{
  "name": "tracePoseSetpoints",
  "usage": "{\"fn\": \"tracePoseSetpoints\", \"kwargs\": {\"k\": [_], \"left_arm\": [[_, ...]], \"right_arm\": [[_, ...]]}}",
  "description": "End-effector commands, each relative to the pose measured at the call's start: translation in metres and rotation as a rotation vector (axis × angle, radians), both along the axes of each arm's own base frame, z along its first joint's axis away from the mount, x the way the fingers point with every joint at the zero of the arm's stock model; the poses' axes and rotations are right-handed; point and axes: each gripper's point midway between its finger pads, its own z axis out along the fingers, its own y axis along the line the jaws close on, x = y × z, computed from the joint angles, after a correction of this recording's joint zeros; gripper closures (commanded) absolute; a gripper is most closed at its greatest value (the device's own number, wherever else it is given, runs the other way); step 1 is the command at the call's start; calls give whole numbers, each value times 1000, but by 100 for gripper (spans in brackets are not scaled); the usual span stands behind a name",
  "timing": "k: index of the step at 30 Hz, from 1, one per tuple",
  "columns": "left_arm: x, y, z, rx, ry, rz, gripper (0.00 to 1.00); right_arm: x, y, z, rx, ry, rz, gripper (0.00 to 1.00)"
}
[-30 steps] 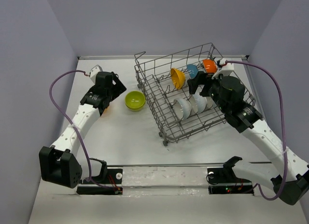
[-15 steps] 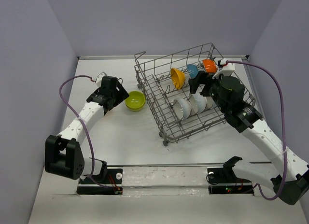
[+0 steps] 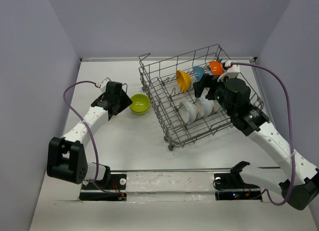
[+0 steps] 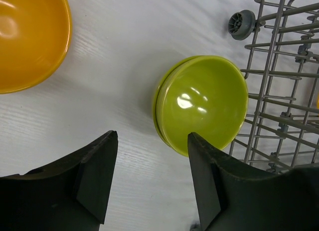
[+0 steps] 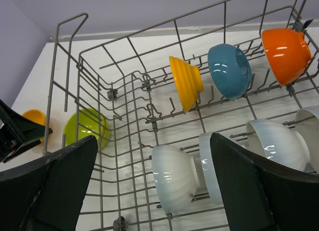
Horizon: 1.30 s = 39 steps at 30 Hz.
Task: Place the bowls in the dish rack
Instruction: Pick up the bowl from the center of the board.
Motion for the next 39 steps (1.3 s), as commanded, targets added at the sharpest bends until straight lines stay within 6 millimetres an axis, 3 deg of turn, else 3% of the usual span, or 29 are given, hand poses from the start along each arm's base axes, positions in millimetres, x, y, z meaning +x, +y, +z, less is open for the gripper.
{"fn": "tracePoseSetpoints", "kwargs": {"k": [1,7,10,13,15,18,23,25,30,37,39], "left_arm": [[2,2,10,-2,-46,24,34],[-3,26,29,80,-75,98,33],[-4,32,32,101,-60,108,33],[-7,41,33,89,-58,135,33],[-11,58,31,73,-56,186,32],[-17,73,29,38,-46,212,32],[-26,116,36,34,-49,332,32],[-31,137,34,45,-38,386,32],[-41,168,24,28,-5,472,32],[-40,187,-2,-1,42,521,34],[-32,190,-1,-3,29,517,35]], "right_arm": [[-1,11,5,18,-3,54,0],[-1,37,11,27,18,176,0],[-1,47,10,20,36,226,0],[-2,71,12,29,62,340,0],[-1,82,14,44,74,382,0],[2,85,18,43,70,389,0],[3,94,22,41,66,422,0],[5,98,19,41,77,435,0],[5,103,14,35,86,441,0],[5,101,12,31,89,434,0],[4,100,13,33,85,434,0]]}}
